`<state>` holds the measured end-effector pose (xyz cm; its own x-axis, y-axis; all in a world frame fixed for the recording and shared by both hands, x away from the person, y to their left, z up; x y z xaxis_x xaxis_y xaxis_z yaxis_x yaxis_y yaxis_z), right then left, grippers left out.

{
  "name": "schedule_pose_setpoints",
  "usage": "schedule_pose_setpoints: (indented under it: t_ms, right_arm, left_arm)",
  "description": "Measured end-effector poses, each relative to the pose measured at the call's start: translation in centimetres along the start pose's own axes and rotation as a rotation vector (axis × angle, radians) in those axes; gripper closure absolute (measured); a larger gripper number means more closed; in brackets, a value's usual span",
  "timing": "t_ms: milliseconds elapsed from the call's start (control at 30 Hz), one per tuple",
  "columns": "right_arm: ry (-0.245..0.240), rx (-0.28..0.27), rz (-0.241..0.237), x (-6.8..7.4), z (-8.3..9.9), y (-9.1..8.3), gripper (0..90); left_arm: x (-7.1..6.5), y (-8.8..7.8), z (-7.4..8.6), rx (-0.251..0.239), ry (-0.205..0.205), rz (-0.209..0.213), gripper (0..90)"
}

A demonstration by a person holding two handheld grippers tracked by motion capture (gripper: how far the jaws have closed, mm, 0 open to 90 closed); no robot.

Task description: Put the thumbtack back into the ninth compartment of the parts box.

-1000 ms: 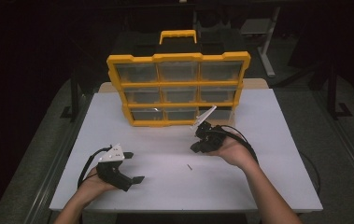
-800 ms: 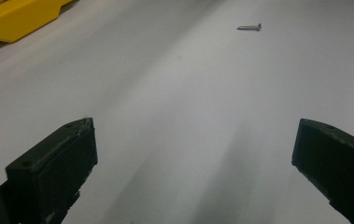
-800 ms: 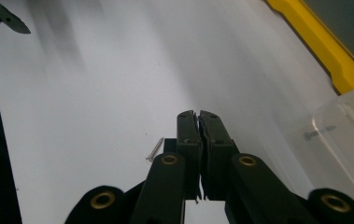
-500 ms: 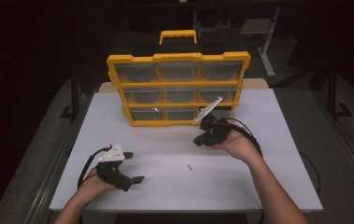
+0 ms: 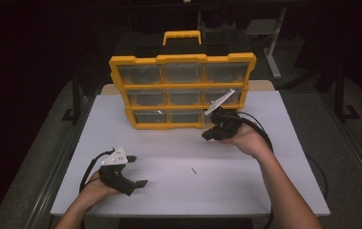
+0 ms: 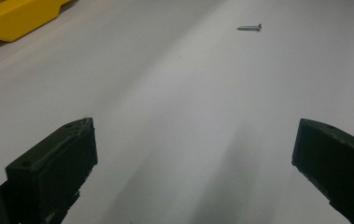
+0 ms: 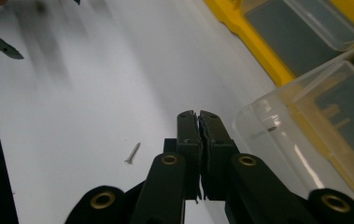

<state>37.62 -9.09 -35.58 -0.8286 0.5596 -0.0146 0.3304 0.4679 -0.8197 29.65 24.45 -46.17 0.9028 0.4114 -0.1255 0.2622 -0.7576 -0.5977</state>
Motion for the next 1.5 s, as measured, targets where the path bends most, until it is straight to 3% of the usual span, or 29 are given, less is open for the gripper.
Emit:
schedule_pose_setpoints:
  t_ms: [700,1167,1500]
  right_arm:
    - [0.066,-0.005,0.088,-3.6,-0.8,-0.2,86.4]
    - [0.092,0.022,0.137,-5.8,-0.4,1.7,86.4]
    - [0.100,0.067,0.145,-6.1,-0.1,2.7,86.1]
  left_arm:
    - [0.1,0.0,0.0,-0.002,-0.008,0.000,0.0]
    - [0.1,-0.1,0.1,-0.004,-0.005,-0.008,0.0]
    - [0.1,-0.1,0.1,-0.002,-0.004,-0.009,0.0]
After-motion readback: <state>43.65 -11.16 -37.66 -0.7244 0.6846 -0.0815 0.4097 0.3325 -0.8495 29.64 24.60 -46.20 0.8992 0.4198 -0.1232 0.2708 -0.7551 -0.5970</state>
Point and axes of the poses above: each handheld gripper's, and its own axes: y roughly forward along the jaws, z roughly out of its underside, x roughly to its left, the point moved 2 cm from there along y, roughly forward along the jaws, and after that the axes turned 6 degrees about z, right-handed, at the moved point
